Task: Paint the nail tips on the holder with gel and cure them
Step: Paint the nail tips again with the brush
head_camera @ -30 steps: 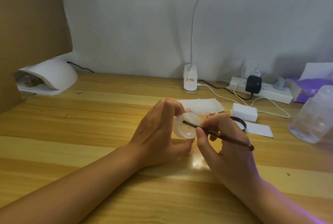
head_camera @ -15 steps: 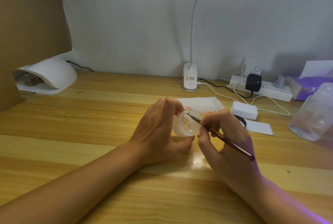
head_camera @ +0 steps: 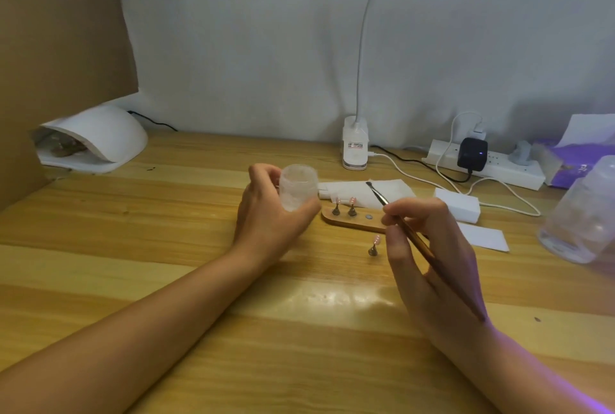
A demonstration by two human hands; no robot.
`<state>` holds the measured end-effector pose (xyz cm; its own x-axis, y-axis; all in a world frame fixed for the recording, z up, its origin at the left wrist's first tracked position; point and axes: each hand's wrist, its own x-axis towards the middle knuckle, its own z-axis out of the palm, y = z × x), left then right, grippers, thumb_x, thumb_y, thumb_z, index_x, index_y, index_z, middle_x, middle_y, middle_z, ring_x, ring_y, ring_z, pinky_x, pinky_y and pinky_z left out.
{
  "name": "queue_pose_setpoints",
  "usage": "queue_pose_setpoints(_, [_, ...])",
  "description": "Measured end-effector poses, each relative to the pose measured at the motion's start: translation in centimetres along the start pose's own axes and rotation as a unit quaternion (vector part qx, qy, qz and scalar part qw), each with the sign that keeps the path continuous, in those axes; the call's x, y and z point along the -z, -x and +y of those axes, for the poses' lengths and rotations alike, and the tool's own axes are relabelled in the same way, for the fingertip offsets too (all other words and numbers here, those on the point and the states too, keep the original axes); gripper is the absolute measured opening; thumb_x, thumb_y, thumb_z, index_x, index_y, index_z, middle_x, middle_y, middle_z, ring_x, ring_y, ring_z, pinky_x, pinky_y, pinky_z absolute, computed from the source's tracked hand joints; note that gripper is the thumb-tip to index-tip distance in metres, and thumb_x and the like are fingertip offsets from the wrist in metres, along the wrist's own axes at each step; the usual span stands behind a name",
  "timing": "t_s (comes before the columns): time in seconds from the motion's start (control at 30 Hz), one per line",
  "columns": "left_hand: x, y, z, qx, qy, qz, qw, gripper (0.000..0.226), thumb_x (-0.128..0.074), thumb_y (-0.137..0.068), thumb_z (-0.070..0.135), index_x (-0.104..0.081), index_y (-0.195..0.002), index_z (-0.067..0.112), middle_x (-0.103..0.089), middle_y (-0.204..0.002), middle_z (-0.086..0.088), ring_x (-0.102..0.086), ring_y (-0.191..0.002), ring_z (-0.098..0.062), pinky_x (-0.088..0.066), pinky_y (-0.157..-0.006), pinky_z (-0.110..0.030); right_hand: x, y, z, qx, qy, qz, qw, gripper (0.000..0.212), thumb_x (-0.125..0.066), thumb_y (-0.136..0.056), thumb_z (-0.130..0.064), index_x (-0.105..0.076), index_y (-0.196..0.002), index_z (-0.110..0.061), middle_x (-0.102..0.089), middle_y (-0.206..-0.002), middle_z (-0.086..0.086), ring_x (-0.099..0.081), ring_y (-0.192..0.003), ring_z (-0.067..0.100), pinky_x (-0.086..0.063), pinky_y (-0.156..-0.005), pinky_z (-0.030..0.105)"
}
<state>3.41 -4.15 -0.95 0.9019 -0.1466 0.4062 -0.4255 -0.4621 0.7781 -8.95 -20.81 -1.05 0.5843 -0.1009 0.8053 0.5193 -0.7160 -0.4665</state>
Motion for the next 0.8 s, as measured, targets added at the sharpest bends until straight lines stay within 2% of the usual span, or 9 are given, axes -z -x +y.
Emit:
queue_pose_setpoints(0.1, [0.3, -0.5, -0.3, 0.083, 0.012, -0.023, 0.996, 0.061, -0.076, -0.081, 0.036, -0.029, -0.117, 0.023, -0.055, -0.116, -0.002, -0.058, -0.103, -0.023, -0.053, -0.088, -0.044, 0.2, -0.1, 0.3, -0.036, -0.006, -0.008, 0.999, 0.021, -0.047, -0.097, -0.025, -0.055, -0.112, -0.012, -0.061, -0.102, -0.002, -0.063, -0.089, 0.008, -0.053, -0.071, 0.027])
queue_pose_setpoints(0.23, [0.1, -0.5, -0.3, 0.088, -0.044, -0.04, 0.994, 0.062, -0.072, -0.084, 0.038, -0.026, -0.122, 0.024, -0.056, -0.107, 0.005, -0.057, -0.107, -0.027, -0.043, -0.102, -0.046, 0.1, 0.0, 0.9, -0.035, 0.084, -0.039, 0.995, 0.02, -0.054, -0.094, -0.021, -0.057, -0.112, -0.013, -0.057, -0.105, -0.001, -0.06, -0.089, 0.012, -0.052, -0.07, 0.039])
queue_pose_setpoints(0.33, [0.0, -0.6, -0.3, 0.087, -0.066, -0.043, 0.993, 0.054, -0.068, -0.088, 0.036, -0.022, -0.115, 0.028, -0.05, -0.09, 0.016, -0.052, -0.096, -0.021, -0.04, -0.104, -0.046, 0.0, 0.1, 1.1, -0.063, 0.134, -0.083, 0.985, 0.037, -0.067, -0.086, -0.028, -0.054, -0.117, -0.013, -0.052, -0.108, -0.001, -0.058, -0.091, 0.017, -0.054, -0.072, 0.041])
queue_pose_setpoints(0.4, [0.1, -0.4, -0.2, 0.083, -0.069, -0.049, 0.993, 0.053, -0.067, -0.089, 0.035, -0.021, -0.114, 0.029, -0.048, -0.087, 0.02, -0.051, -0.095, -0.019, -0.04, -0.105, -0.045, 0.0, 0.3, 1.2, -0.082, 0.151, -0.104, 0.98, 0.046, -0.073, -0.082, -0.031, -0.051, -0.12, -0.016, -0.047, -0.109, -0.007, -0.056, -0.092, 0.012, -0.053, -0.076, 0.041])
queue_pose_setpoints(0.5, [0.0, -0.4, -0.3, 0.087, -0.068, -0.055, 0.992, 0.06, -0.072, -0.084, 0.038, -0.025, -0.12, 0.026, -0.052, -0.11, 0.007, -0.051, -0.111, -0.023, -0.04, -0.105, -0.045, -0.1, 0.3, 1.3, -0.107, 0.15, -0.14, 0.973, 0.049, -0.072, -0.083, -0.034, -0.047, -0.123, -0.023, -0.042, -0.11, -0.013, -0.056, -0.09, 0.003, -0.054, -0.079, 0.037])
queue_pose_setpoints(0.57, [-0.2, -0.5, -0.5, 0.078, -0.077, -0.027, 0.994, 0.073, -0.078, -0.078, 0.041, -0.03, -0.129, 0.019, -0.044, -0.129, -0.001, -0.043, -0.123, -0.023, -0.037, -0.106, -0.04, -0.1, 0.3, 1.4, -0.109, 0.145, -0.149, 0.972, 0.046, -0.071, -0.084, -0.032, -0.046, -0.122, -0.025, -0.043, -0.111, -0.012, -0.057, -0.09, 0.004, -0.054, -0.079, 0.036])
queue_pose_setpoints(0.63, [-0.3, -0.3, -0.4, 0.028, -0.08, 0.03, 0.996, 0.076, -0.079, -0.076, 0.04, -0.035, -0.133, 0.015, -0.038, -0.133, -0.004, -0.035, -0.126, -0.02, -0.03, -0.1, -0.031, -0.1, 0.4, 1.4, -0.107, 0.141, -0.156, 0.972, 0.044, -0.071, -0.085, -0.028, -0.046, -0.122, -0.025, -0.043, -0.112, -0.012, -0.057, -0.091, 0.005, -0.054, -0.078, 0.036])
queue_pose_setpoints(0.7, [-0.4, 0.1, 0.0, -0.06, -0.079, 0.075, 0.992, 0.067, -0.078, -0.078, 0.033, -0.041, -0.13, 0.012, -0.039, -0.13, -0.005, -0.036, -0.123, -0.019, -0.027, -0.093, -0.027, -0.1, 0.4, 1.5, -0.105, 0.141, -0.165, 0.971, 0.044, -0.07, -0.086, -0.025, -0.046, -0.123, -0.024, -0.043, -0.112, -0.011, -0.058, -0.092, 0.007, -0.054, -0.077, 0.037])
queue_pose_setpoints(0.8, [-0.5, 1.1, 0.7, -0.24, -0.101, 0.034, 0.965, 0.04, -0.065, -0.084, 0.032, -0.053, -0.114, 0.008, -0.05, -0.112, -0.006, -0.047, -0.101, -0.017, -0.041, -0.084, -0.027, -0.1, 0.4, 1.6, -0.109, 0.135, -0.172, 0.97, 0.044, -0.068, -0.087, -0.02, -0.045, -0.124, -0.024, -0.043, -0.115, -0.008, -0.06, -0.094, 0.011, -0.055, -0.075, 0.037])
